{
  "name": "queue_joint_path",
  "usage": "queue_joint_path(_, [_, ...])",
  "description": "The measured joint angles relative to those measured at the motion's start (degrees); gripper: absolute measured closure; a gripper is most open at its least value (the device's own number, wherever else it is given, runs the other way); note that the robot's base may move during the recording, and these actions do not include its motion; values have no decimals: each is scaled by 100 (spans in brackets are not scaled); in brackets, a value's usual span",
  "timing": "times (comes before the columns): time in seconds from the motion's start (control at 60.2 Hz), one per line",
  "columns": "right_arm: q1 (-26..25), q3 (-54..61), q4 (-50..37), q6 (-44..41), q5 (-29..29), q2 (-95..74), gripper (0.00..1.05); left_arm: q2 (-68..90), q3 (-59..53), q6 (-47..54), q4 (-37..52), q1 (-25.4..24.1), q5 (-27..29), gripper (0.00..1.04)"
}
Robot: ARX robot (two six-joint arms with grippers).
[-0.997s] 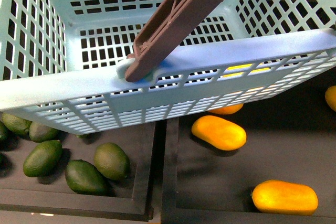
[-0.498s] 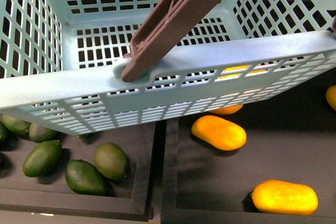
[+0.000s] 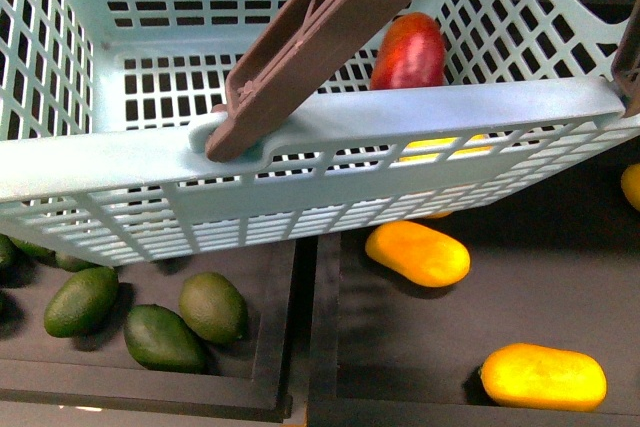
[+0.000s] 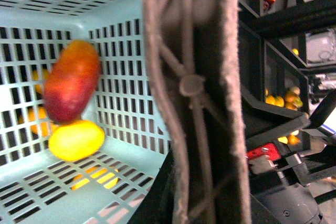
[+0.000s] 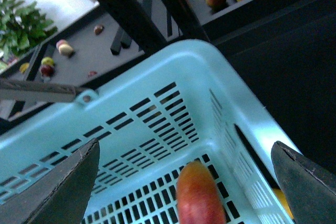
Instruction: Pick lemon and mango into basket
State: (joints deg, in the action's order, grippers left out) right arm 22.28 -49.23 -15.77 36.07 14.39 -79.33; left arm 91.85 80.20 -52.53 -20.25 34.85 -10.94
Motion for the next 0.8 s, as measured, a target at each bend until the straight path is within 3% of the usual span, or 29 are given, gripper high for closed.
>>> queue_joint_path(0.116, [-190, 345, -48, 179, 81, 579, 10, 0, 0, 15, 0, -9, 37, 100])
queue_joint_path(0.149, [-240, 586, -708, -289, 372, 710, 17, 0, 0, 15, 0, -7, 42, 100])
queue_joint_path(0.249, [-428, 1318, -1779, -1727, 291, 1010, 32, 2, 0, 28, 0, 11, -15, 100])
queue_joint_path(0.316, [-575, 1777, -2028, -2557, 142, 1222, 42, 2, 0, -9, 0, 11, -76, 100])
queue_joint_path(0.415, [-791, 2343, -2188, -3130, -59, 1554, 58, 2, 0, -20, 0, 11, -46, 100])
queue_joint_path(0.681, [-1285, 3414, -2326, -3526, -538, 2446, 103, 4, 0, -2, 0, 9, 0, 100])
queue_joint_path(0.797, [-1510, 3847, -2286, -3556, -748, 2946, 103, 4, 0, -7, 0, 9, 0, 100])
